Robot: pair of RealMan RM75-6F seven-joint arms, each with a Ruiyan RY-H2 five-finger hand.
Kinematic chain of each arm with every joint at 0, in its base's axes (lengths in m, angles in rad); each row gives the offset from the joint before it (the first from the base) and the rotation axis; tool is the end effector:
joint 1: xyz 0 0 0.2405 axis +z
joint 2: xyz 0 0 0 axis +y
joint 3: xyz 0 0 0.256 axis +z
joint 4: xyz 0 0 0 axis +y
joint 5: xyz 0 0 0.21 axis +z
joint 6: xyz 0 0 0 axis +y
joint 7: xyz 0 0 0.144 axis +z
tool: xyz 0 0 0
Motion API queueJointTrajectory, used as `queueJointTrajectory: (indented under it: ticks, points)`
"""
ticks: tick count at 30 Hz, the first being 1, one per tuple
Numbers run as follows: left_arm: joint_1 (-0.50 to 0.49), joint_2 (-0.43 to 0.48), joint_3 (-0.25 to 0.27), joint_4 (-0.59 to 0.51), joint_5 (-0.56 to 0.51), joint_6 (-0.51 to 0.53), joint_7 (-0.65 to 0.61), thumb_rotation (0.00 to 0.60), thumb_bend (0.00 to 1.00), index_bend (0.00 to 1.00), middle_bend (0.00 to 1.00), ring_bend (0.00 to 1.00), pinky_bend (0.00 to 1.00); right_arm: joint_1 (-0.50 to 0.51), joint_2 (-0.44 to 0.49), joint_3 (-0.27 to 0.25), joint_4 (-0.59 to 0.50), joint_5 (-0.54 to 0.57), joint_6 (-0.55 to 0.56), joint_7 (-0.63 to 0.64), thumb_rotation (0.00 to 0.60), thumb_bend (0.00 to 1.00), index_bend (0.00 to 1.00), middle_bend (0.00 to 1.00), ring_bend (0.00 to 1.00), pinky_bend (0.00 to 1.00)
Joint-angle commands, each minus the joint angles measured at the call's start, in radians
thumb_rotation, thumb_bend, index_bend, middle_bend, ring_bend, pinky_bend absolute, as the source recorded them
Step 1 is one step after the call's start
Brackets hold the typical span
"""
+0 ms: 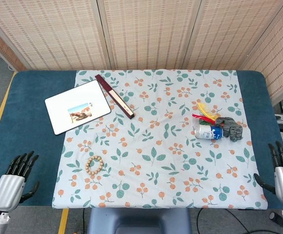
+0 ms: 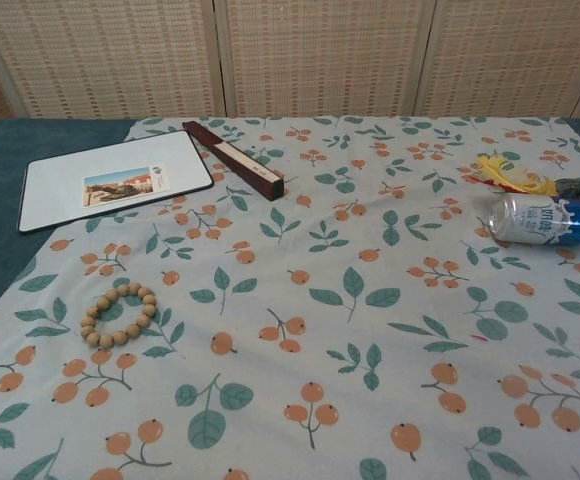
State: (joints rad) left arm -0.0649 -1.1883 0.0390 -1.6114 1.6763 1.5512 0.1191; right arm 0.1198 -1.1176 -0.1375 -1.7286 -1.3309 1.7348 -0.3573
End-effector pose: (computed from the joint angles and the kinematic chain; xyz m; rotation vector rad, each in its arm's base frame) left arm -0.2872 0.1537 0.1254 -1.5483 -0.8168 -0.9412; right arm -0.3087 -0.1487 0.1686 1.3093 -0.7250 0.6281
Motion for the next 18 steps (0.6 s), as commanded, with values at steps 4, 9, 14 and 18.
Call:
queueJointTrajectory:
  ticks: [4, 9, 14, 18]
  points:
    - [-0.021, -0.012, 0.024, -0.005, 0.033, -0.035, -0.075, 0.6, 0.41, 0.01, 0.01, 0.0, 0.1, -0.023, 0.014, 0.018, -0.02, -0.056, -0.015, -0.004, 0.419, 0.15, 0.0, 0.0, 0.0, 0.0]
    - [-0.065, -0.099, 0.032, 0.025, 0.065, -0.1, -0.103, 0.6, 0.41, 0.14, 0.14, 0.02, 0.03, -0.037, 0.016, 0.03, -0.024, -0.081, -0.034, 0.0, 0.418, 0.15, 0.0, 0.0, 0.0, 0.0]
    - [-0.127, -0.209, -0.007, 0.057, 0.01, -0.218, -0.011, 0.6, 0.43, 0.17, 0.23, 0.08, 0.03, -0.041, 0.019, 0.048, -0.027, -0.068, -0.081, 0.004, 0.419, 0.15, 0.0, 0.0, 0.0, 0.0]
    - [-0.162, -0.297, -0.032, 0.103, -0.038, -0.288, 0.091, 0.6, 0.45, 0.17, 0.29, 0.11, 0.04, -0.048, 0.025, 0.061, -0.027, -0.071, -0.095, 0.015, 0.418, 0.15, 0.0, 0.0, 0.0, 0.0]
